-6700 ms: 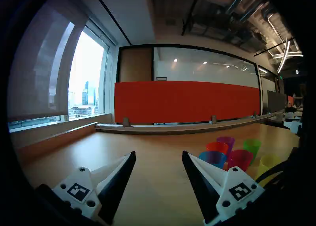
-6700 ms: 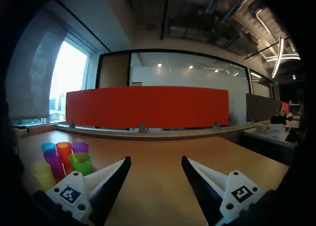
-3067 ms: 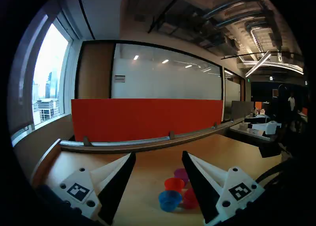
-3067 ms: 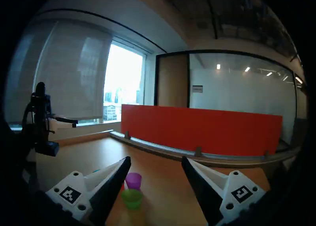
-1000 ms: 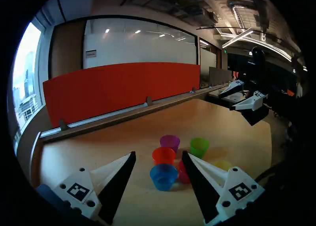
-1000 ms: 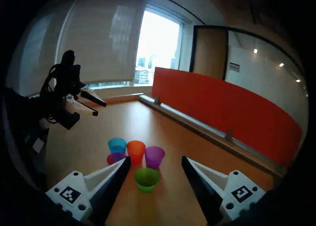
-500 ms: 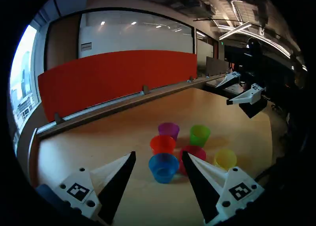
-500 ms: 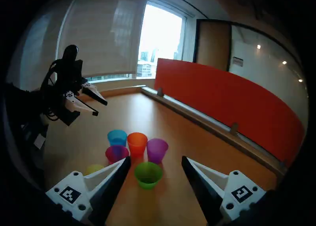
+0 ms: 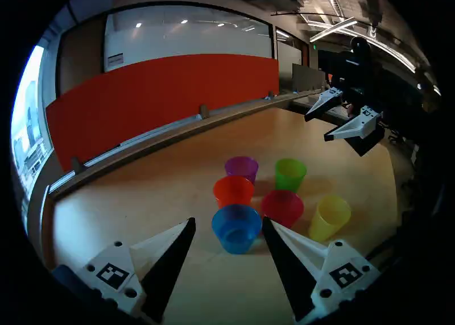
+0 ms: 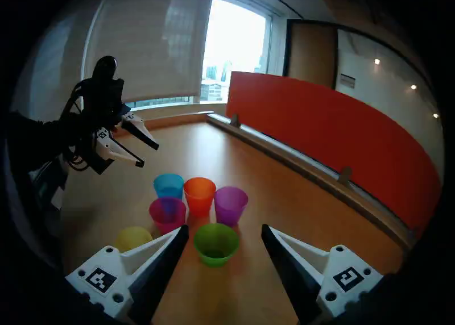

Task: Pour water

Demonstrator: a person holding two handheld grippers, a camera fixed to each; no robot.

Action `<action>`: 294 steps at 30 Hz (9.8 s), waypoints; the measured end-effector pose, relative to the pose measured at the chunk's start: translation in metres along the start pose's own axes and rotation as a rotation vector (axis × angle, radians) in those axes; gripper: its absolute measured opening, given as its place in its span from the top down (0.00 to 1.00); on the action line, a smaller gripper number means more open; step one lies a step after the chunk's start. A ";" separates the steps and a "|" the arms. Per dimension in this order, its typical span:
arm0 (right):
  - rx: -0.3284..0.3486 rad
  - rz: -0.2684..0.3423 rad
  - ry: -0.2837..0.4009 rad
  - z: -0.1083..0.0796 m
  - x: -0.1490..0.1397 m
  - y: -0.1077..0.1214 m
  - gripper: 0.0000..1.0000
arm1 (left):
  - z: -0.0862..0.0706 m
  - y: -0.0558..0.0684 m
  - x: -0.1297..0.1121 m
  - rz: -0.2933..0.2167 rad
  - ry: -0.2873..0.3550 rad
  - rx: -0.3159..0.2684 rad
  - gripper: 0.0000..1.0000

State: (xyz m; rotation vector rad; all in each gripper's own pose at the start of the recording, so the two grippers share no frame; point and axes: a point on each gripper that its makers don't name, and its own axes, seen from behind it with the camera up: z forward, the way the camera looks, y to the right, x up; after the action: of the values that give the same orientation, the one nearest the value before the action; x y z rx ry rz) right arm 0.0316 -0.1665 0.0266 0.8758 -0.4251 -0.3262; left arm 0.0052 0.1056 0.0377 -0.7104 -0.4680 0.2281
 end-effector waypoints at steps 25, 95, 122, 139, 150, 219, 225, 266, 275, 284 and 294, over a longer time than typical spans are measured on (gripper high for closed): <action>0.036 -0.003 -0.056 0.032 -0.030 -0.003 0.00 | 0.029 0.006 -0.034 0.038 -0.116 -0.070 0.14; 0.116 0.025 -0.162 0.103 -0.089 -0.016 0.00 | 0.090 0.010 -0.066 0.089 -0.241 -0.152 0.14; 0.107 0.030 -0.151 0.104 -0.094 -0.016 0.11 | 0.097 0.011 -0.070 0.093 -0.230 -0.123 0.18; 0.098 0.060 -0.133 0.102 -0.092 -0.015 0.13 | 0.097 0.013 -0.068 0.065 -0.185 -0.117 0.19; 0.087 0.053 -0.110 0.098 -0.081 -0.014 0.13 | 0.089 0.015 -0.063 0.056 -0.153 -0.096 0.19; -0.010 -0.027 0.188 0.002 0.067 -0.018 0.13 | -0.024 0.015 0.100 -0.025 0.256 0.085 0.19; -0.018 -0.017 0.217 0.000 0.074 -0.015 0.12 | -0.025 0.015 0.101 -0.031 0.264 0.087 0.19; -0.039 0.037 0.345 0.002 0.103 -0.014 0.12 | -0.030 0.016 0.107 -0.045 0.308 0.082 0.19; -0.023 0.064 0.347 0.002 0.103 -0.015 0.12 | -0.030 0.016 0.110 -0.035 0.314 0.082 0.19; 0.000 0.077 0.354 0.003 0.104 -0.017 0.13 | -0.032 0.014 0.115 -0.015 0.322 0.087 0.20; 0.028 0.064 0.345 0.004 0.102 -0.025 0.13 | -0.032 0.015 0.119 0.046 0.312 0.101 0.19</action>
State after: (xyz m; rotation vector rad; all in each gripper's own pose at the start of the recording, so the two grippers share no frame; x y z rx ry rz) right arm 0.1161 -0.2297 0.0319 0.9236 -0.1374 -0.1064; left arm 0.1237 0.1406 0.0461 -0.6446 -0.1417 0.1789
